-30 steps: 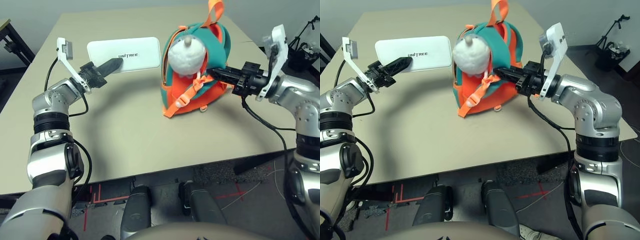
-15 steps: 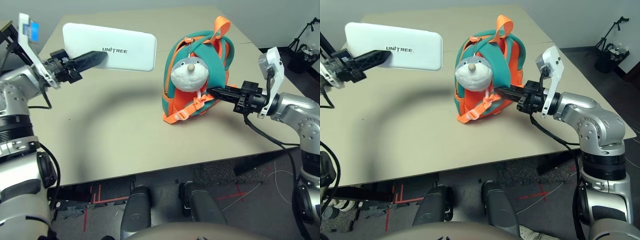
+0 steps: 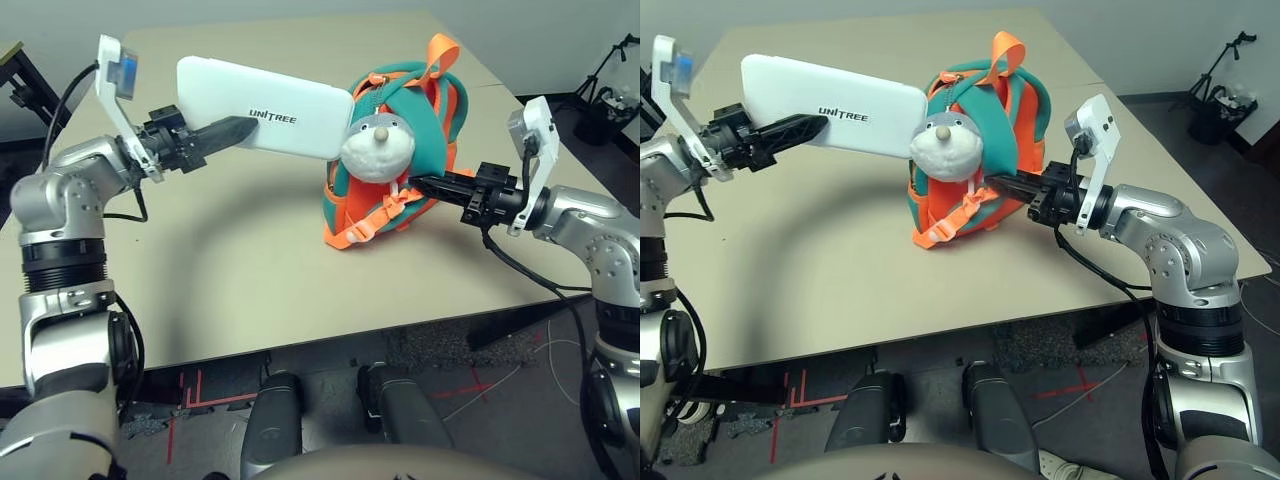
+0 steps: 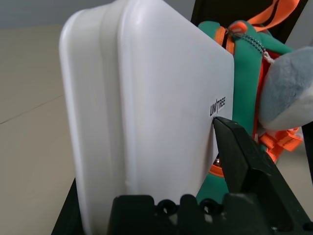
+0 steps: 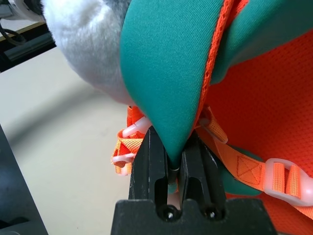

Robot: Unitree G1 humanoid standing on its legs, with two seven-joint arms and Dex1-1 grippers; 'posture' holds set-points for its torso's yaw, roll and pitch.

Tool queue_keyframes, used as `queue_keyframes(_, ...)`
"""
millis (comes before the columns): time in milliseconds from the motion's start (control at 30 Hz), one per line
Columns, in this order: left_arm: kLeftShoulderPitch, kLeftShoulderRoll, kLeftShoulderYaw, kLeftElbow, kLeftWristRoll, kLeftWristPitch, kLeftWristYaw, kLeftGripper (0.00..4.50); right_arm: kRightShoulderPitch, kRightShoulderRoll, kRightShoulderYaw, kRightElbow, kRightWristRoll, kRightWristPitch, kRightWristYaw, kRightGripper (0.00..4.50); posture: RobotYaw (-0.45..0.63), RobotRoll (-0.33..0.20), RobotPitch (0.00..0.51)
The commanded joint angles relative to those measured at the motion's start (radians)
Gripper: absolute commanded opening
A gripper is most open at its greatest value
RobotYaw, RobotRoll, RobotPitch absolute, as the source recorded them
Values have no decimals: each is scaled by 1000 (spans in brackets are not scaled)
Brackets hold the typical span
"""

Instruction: Put the pencil case into the backpack and zip it.

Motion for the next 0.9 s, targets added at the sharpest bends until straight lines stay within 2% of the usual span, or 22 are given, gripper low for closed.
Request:
queue_keyframes(33, -12, -43, -43, -34, 36, -49, 43, 3126, -7, 0, 1, -31, 18, -11, 1, 0, -137, 0, 96)
queue_keyframes(200, -21, -91, -54, -31, 68, -108, 100, 3126, -12, -3, 0, -30, 19, -12, 2, 0, -135, 0, 94)
queue_keyframes(533, -26, -261, -163, -12, 167, -244, 198, 3126, -34, 2, 24, -9, 2, -27, 10, 0, -139, 0, 81)
queue_keyframes(900, -37, -349, -224, 14, 226, -267, 228, 3126, -33, 0, 20, -5, -8, -32, 5, 0, -149, 0, 76)
